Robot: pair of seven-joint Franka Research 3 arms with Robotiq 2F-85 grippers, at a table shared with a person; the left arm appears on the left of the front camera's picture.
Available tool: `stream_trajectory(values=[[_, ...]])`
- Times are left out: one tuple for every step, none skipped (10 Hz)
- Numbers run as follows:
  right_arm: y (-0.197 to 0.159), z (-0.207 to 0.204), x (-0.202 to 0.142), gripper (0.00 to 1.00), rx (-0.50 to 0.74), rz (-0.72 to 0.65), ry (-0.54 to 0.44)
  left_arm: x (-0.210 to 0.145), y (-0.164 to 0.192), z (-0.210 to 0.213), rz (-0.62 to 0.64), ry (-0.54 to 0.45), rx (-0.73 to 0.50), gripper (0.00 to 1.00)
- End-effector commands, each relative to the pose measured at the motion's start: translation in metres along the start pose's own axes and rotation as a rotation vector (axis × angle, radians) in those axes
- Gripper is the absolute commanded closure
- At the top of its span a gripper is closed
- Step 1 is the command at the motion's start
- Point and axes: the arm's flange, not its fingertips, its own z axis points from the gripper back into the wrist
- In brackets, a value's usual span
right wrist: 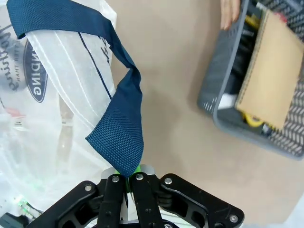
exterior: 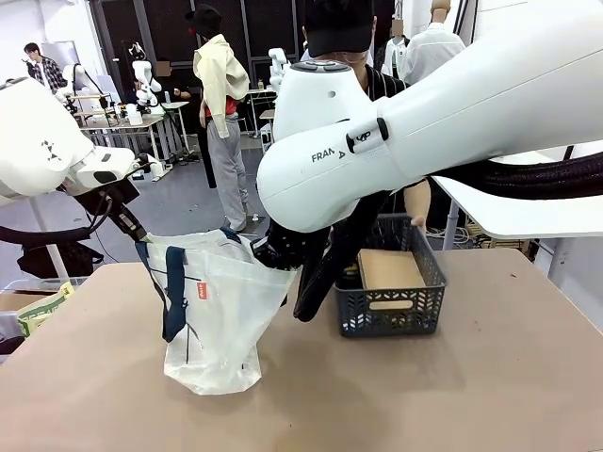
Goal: Transfer purchased items from the store into the shopping bag.
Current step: Move the Reusable shopping bag to the right side of the table.
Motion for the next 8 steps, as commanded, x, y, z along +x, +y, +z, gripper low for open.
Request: stream_trajectory(values=[[-0.0002,-0.0002,0.0004,1.00,-0.002,-0.007,0.003,-0.0009,-0.0011,0.0036,0.016,0.005,0.001,1.00],[-0.0002,-0.0002,0.0004,1.00,-0.002,-0.007,0.003,-0.0009,-0.0011,0.0036,0.016,0.005,0.001,1.00],[-0.0002,-0.0002,0.0004,1.00,-0.002,-0.007,0.003,-0.0009,-0.0011,0.0036,0.016,0.005,0.001,1.00],[-0.0002,-0.0002,0.0004,1.00,-0.002,-0.007,0.003,-0.0009,-0.0011,0.0036,0.016,0.005,0.001,1.00],[-0.0002,-0.0002,0.0004,1.00,-0.002,-0.007,0.003,-0.0009,-0.0011,0.0036,0.016,0.005,0.001,1.00],[-0.0002,-0.0002,0.0004,1.00,-0.002,-0.007,0.003,-0.0009,-0.0011,0.0036,0.016,0.005,0.001,1.00],[-0.0002,-0.0002,0.0004,1.00,-0.002,-0.007,0.003,-0.0009,-0.0011,0.0036,0.016,0.005,0.001,1.00],[-0.0002,-0.0002,0.0004,1.00,-0.002,-0.007,0.003,-0.0009,-0.0011,0.0036,0.016,0.005,0.001,1.00]])
